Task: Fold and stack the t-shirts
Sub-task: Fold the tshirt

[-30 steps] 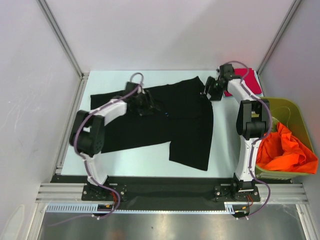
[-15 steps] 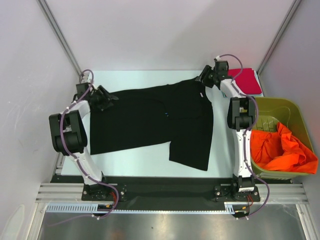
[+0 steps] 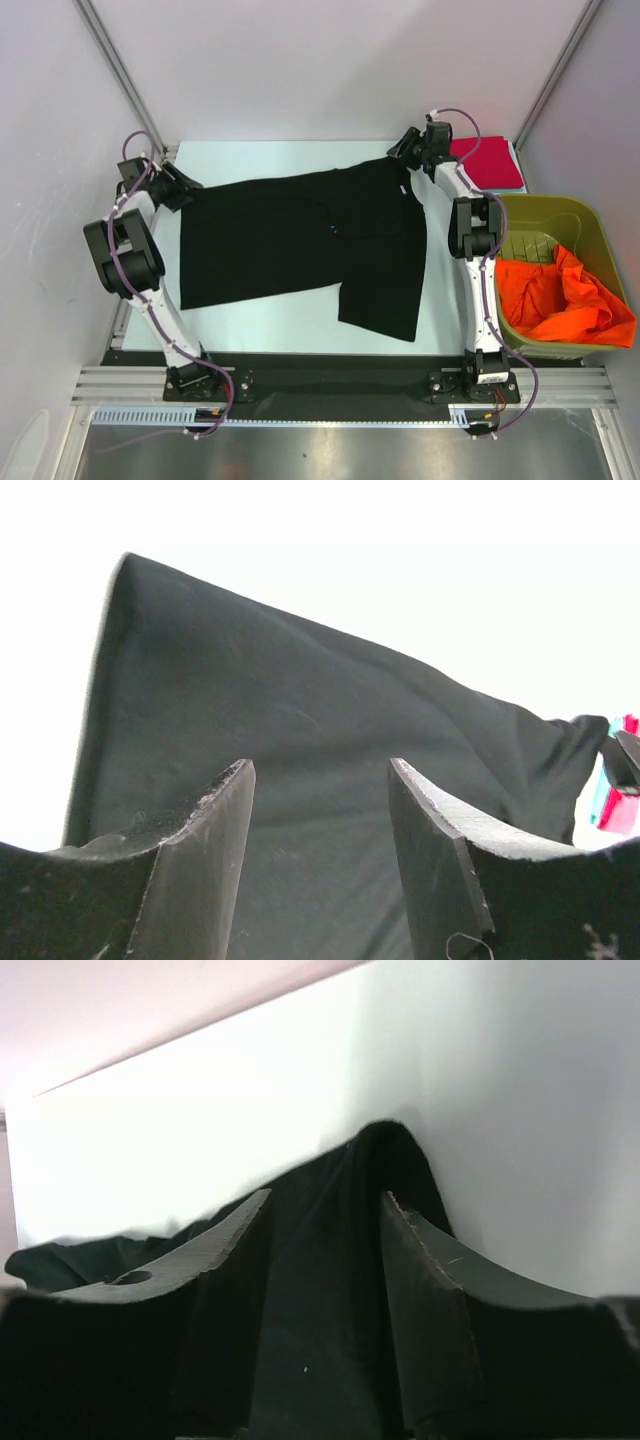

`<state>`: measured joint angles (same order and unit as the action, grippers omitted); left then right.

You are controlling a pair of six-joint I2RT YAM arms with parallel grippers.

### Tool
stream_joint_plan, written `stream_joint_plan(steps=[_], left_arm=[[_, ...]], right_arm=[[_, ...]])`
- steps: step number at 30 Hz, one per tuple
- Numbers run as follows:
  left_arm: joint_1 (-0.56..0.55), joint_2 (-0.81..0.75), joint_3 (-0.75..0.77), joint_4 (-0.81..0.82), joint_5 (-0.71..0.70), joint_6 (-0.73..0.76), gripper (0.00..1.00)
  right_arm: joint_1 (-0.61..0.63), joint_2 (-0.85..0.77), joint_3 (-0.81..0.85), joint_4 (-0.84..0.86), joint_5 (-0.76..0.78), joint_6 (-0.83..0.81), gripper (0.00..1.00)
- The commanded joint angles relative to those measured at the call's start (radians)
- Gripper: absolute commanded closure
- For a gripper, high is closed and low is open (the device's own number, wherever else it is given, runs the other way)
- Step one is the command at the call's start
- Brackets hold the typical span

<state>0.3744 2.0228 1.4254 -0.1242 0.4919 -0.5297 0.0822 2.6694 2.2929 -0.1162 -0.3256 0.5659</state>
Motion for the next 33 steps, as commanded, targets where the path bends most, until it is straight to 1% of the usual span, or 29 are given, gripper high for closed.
stream_joint_plan(steps=[1,4,8,11,12,15,17,20,22,24,25,26,27,28,29,30,31,32,33], left_arm=[[0.035,0.042,0.075,-0.037,-0.013,0.046,0.39],[0.052,0.088,0.138,-0.074,-0.024,0.063,0.38],[0.060,0.134,0.197,-0.104,-0.049,0.102,0.34],[0.060,0.158,0.236,-0.126,-0.070,0.112,0.34],[0.061,0.175,0.250,-0.124,-0.073,0.114,0.34],[0.060,0.218,0.291,-0.129,-0.078,0.112,0.36],[0.060,0.243,0.329,-0.135,-0.078,0.109,0.39],[0.060,0.290,0.378,-0.143,-0.053,0.096,0.39],[0.060,0.313,0.392,-0.143,-0.047,0.083,0.40],[0.061,0.324,0.397,-0.132,-0.038,0.076,0.43],[0.061,0.329,0.395,-0.126,-0.033,0.065,0.46],[0.060,0.338,0.395,-0.114,-0.030,0.059,0.53],[0.061,0.344,0.394,-0.106,-0.020,0.051,0.57],[0.061,0.350,0.395,-0.098,-0.013,0.031,0.71],[0.061,0.362,0.402,-0.086,-0.009,0.024,0.75],[0.061,0.369,0.405,-0.081,-0.007,0.017,0.81],[0.063,0.373,0.412,-0.080,-0.010,0.004,0.95],[0.063,0.378,0.418,-0.081,-0.015,-0.003,1.00],[0.066,0.385,0.429,-0.078,-0.015,-0.015,1.00]], right_arm=[[0.001,0.038,0.066,0.069,-0.012,0.026,0.50],[0.001,0.058,0.083,0.075,-0.012,0.032,0.51],[-0.002,0.076,0.100,0.079,-0.007,0.041,0.52],[-0.002,0.087,0.108,0.090,-0.006,0.052,0.55],[-0.002,0.089,0.109,0.095,-0.007,0.057,0.58],[-0.002,0.098,0.111,0.104,-0.009,0.058,0.61],[-0.004,0.106,0.114,0.104,-0.013,0.058,0.61],[-0.004,0.110,0.109,0.105,-0.015,0.060,0.61],[-0.005,0.112,0.111,0.105,-0.015,0.065,0.61],[-0.004,0.115,0.109,0.105,-0.012,0.069,0.62],[-0.005,0.116,0.109,0.105,-0.009,0.074,0.63],[-0.007,0.118,0.109,0.124,-0.006,0.080,0.67],[-0.009,0.118,0.109,0.142,-0.004,0.084,0.71],[-0.010,0.118,0.111,0.147,-0.006,0.092,0.77],[-0.012,0.121,0.114,0.150,-0.004,0.107,0.89],[-0.015,0.119,0.114,0.156,-0.003,0.109,0.95],[-0.016,0.118,0.115,0.159,0.005,0.111,0.98],[-0.019,0.115,0.115,0.161,0.011,0.104,1.00],[-0.021,0.104,0.111,0.161,0.025,0.098,1.00]])
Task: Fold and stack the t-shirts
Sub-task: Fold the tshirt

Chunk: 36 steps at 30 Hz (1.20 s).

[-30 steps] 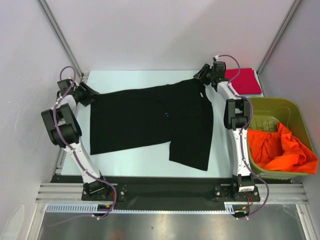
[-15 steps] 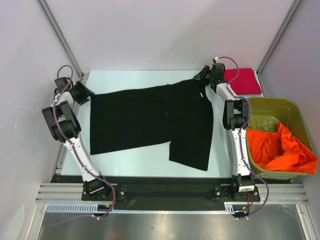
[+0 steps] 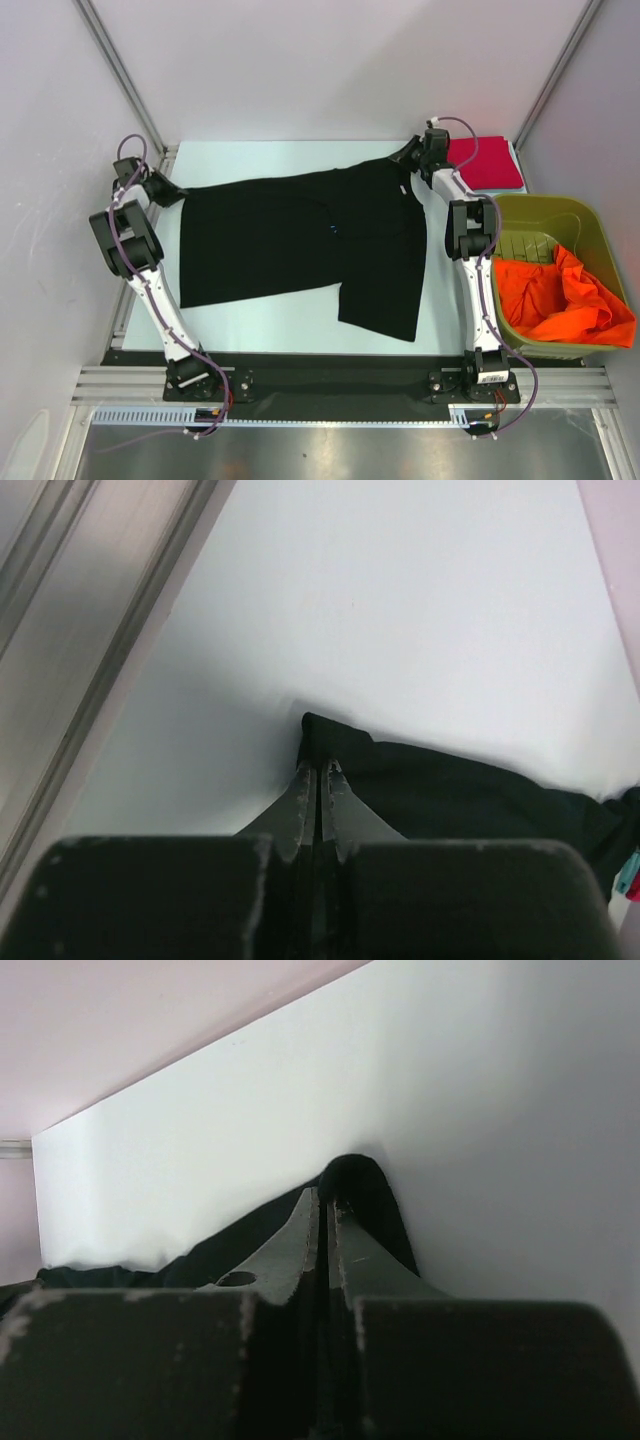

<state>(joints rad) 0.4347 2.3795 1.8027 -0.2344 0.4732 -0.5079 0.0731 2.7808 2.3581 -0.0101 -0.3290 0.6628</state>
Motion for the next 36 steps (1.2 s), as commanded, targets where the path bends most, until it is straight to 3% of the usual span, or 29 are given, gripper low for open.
stream_joint_plan(steps=[1,9,17,18,19,21,24,26,30,36], left_arm=[[0.009,0.029,0.052,0.043,0.005,-0.064,1.00],[0.027,0.056,0.118,0.050,-0.077,-0.112,1.00],[0.027,0.080,0.164,0.011,-0.079,-0.107,0.99],[0.027,0.076,0.165,0.001,-0.085,-0.097,0.93],[0.027,0.070,0.161,-0.011,-0.096,-0.092,0.74],[0.029,0.028,0.129,-0.014,-0.122,-0.066,0.56],[0.027,-0.060,0.080,-0.078,-0.221,0.010,0.44],[0.027,-0.167,-0.020,-0.100,-0.270,0.040,0.40],[0.030,-0.390,-0.279,-0.045,-0.317,0.034,0.33],[0.012,-0.716,-0.724,-0.063,-0.363,-0.055,0.33]], right_arm=[[-0.016,-0.013,0.038,0.062,0.033,-0.005,1.00],[-0.036,-0.024,0.026,0.102,0.143,0.012,1.00],[-0.033,0.034,0.086,0.090,0.108,0.029,0.99],[-0.033,0.033,0.089,0.087,0.104,0.029,0.96],[-0.035,0.031,0.092,0.079,0.097,0.029,0.94],[-0.038,0.013,0.118,0.026,0.093,0.017,0.77],[-0.050,-0.064,0.135,-0.128,0.097,-0.038,0.62],[-0.058,-0.121,0.128,-0.246,0.134,-0.086,0.48],[-0.065,-0.281,0.119,-0.462,0.175,-0.135,0.40],[-0.027,-0.493,-0.016,-0.747,0.329,-0.195,0.32]])
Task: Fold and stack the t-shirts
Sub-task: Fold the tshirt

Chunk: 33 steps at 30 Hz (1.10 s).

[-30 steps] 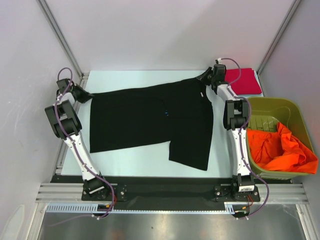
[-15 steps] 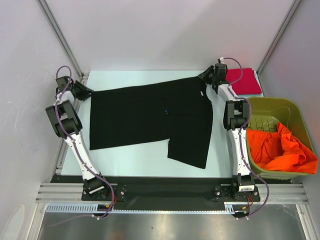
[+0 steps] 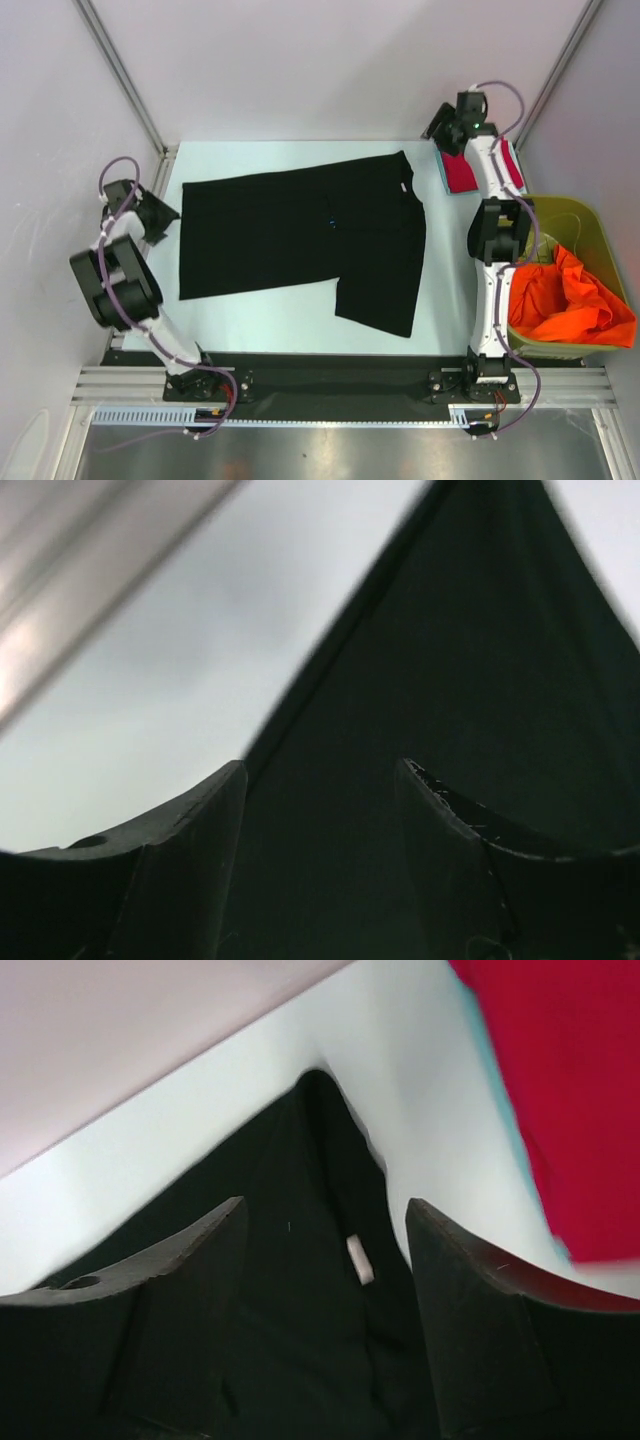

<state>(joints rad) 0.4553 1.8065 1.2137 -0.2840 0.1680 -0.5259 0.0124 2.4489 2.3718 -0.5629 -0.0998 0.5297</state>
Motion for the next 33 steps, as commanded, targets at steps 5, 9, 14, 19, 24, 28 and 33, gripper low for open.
stream_joint_plan(steps=[5,9,14,19,24,28,33], left_arm=[[-0.024,-0.453,-0.396,-0.150,-0.143,-0.101,0.36],[-0.027,-0.653,-0.540,-0.263,-0.151,-0.153,0.44],[-0.023,-0.757,-0.609,-0.308,-0.165,-0.140,0.45],[-0.006,-0.600,-0.516,-0.362,-0.193,-0.074,0.47],[0.051,-0.504,-0.421,-0.400,-0.229,-0.025,0.52],[0.062,-0.443,-0.375,-0.392,-0.231,-0.003,0.52],[0.063,-0.369,-0.368,-0.365,-0.213,-0.040,0.61]], right_arm=[[0.115,-0.360,-0.266,-0.356,0.135,-0.089,0.28],[0.208,-0.608,-0.623,-0.241,0.068,-0.071,0.27],[0.351,-0.777,-0.845,-0.241,0.017,-0.050,0.28],[0.394,-0.945,-1.047,-0.247,0.017,-0.036,0.28],[0.396,-1.070,-1.174,-0.242,0.020,-0.050,0.28],[0.396,-1.143,-1.267,-0.227,-0.004,-0.054,0.29],[0.393,-1.196,-1.370,-0.215,-0.032,-0.062,0.29]])
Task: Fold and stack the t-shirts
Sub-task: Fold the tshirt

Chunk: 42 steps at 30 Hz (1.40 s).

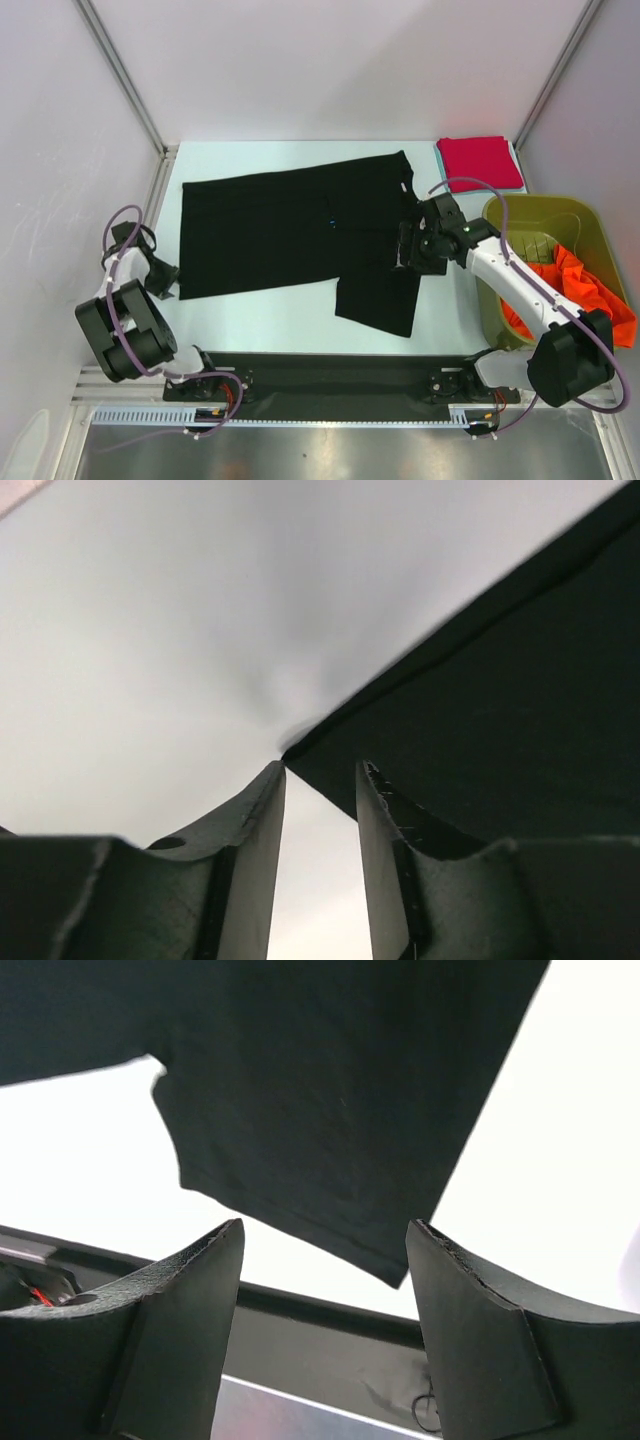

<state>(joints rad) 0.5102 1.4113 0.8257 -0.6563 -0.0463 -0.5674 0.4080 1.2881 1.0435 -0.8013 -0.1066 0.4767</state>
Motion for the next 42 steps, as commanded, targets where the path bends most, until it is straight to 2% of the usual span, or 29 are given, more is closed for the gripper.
stream_joint_plan(steps=[1,8,15,20,22,31,36,39,42], left_arm=[[0.008,0.032,0.009,0.014,0.009,-0.006,0.61],[0.008,0.090,-0.020,0.060,0.003,-0.029,0.62],[0.008,0.129,-0.034,0.055,-0.001,-0.025,0.55],[0.008,0.164,-0.054,0.073,0.020,-0.031,0.56],[0.008,0.169,-0.060,0.075,0.026,-0.032,0.60],[0.027,0.149,-0.036,0.083,0.039,-0.026,0.99],[0.028,0.152,-0.011,0.061,0.083,-0.019,1.00],[0.027,0.140,-0.020,0.055,0.095,-0.009,1.00],[0.027,0.126,-0.030,0.060,0.112,-0.008,1.00]], right_arm=[[-0.009,-0.038,-0.049,0.027,-0.030,-0.007,0.29],[-0.049,-0.044,-0.076,0.027,-0.079,-0.018,0.29],[-0.093,-0.036,-0.069,0.004,-0.093,-0.049,0.30],[-0.109,-0.042,-0.099,0.001,-0.090,-0.040,0.30],[-0.113,-0.044,-0.115,-0.025,-0.058,-0.029,0.30],[-0.138,-0.068,-0.261,-0.056,-0.005,0.097,0.31],[-0.166,-0.072,-0.319,0.023,-0.015,0.140,0.34],[-0.169,-0.044,-0.339,0.098,-0.036,0.167,0.42],[-0.153,-0.013,-0.344,0.135,-0.025,0.175,0.44]])
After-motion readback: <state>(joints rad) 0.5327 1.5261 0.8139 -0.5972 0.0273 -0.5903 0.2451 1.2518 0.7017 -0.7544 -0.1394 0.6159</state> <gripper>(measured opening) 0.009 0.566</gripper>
